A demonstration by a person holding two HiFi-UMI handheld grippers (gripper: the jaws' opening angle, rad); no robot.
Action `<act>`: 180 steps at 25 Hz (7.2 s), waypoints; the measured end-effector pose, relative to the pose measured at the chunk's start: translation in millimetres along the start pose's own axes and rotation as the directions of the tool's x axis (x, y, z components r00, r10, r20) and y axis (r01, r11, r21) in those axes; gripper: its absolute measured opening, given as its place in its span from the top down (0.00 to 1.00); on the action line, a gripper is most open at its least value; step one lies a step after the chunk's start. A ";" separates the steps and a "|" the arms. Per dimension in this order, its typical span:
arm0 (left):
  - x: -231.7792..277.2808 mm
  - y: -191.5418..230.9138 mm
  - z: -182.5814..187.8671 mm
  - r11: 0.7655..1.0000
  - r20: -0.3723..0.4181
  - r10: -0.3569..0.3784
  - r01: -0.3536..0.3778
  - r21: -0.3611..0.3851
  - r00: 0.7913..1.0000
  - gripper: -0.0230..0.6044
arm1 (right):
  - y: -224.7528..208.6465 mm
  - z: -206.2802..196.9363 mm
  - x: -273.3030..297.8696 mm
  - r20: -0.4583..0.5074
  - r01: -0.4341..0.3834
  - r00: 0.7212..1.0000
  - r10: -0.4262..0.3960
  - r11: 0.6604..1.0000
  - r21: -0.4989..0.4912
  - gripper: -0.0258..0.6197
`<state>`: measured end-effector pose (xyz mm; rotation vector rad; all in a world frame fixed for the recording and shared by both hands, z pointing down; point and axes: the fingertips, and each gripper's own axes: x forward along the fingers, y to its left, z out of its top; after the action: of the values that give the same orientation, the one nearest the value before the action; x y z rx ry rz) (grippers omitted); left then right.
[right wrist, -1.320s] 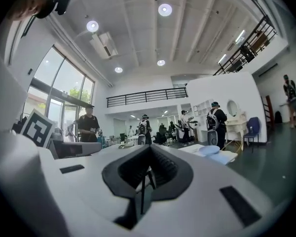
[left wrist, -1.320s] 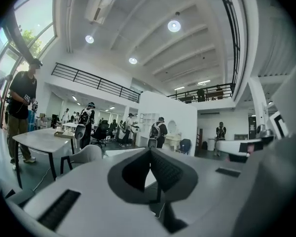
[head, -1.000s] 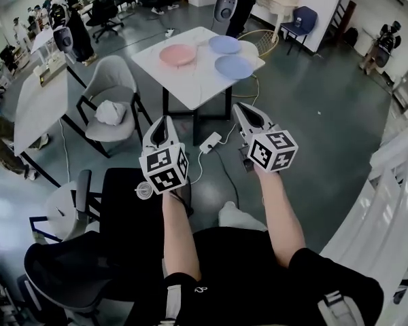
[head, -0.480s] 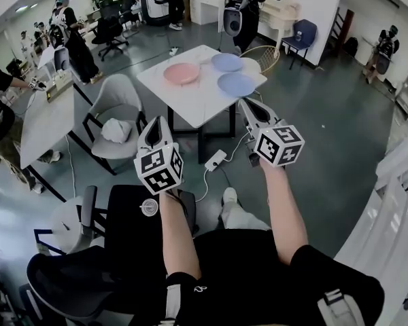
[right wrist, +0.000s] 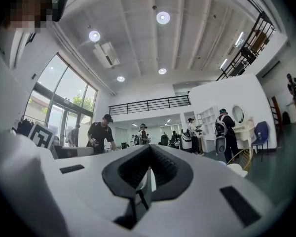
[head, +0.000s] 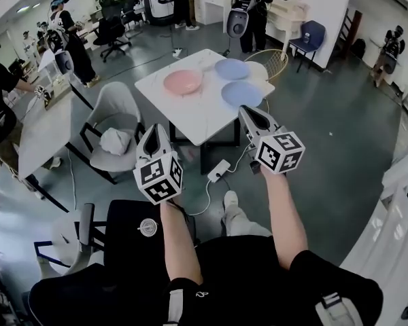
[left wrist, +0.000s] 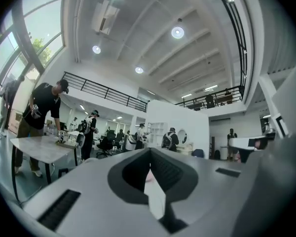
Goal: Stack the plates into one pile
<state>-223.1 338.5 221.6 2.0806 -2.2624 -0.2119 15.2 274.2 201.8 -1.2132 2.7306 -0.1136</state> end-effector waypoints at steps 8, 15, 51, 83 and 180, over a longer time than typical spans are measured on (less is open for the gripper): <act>97.3 -3.1 2.0 0.998 0.067 0.062 -0.064 0.028 0.996 0.94 | -74.5 16.2 70.0 0.006 -0.007 1.000 0.008 0.994 -0.113 0.95; 169.8 -3.6 -94.5 0.989 -0.066 0.123 -0.128 -0.076 0.990 0.94 | -113.6 -33.0 155.5 -0.099 -0.102 0.991 0.091 0.988 -0.114 0.95; 361.9 24.0 -189.4 0.985 -0.411 0.113 -0.155 -0.070 0.905 0.94 | -235.3 -165.5 344.7 -0.316 -0.077 0.940 0.129 0.982 0.174 0.95; 487.4 121.3 -319.1 0.970 -0.595 -0.037 -0.115 -0.215 0.803 0.88 | -260.4 -348.1 440.8 -0.568 0.180 0.823 0.002 0.947 0.264 0.82; 440.9 -156.9 -416.5 0.990 -0.798 -0.104 -0.011 -0.138 0.594 0.77 | -499.2 -336.2 161.5 -0.673 0.502 0.676 -0.300 0.856 0.123 0.81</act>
<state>-49.4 -137.7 589.8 1.6437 -1.5638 0.4930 216.6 -177.4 580.9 -1.9426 2.6881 -1.1588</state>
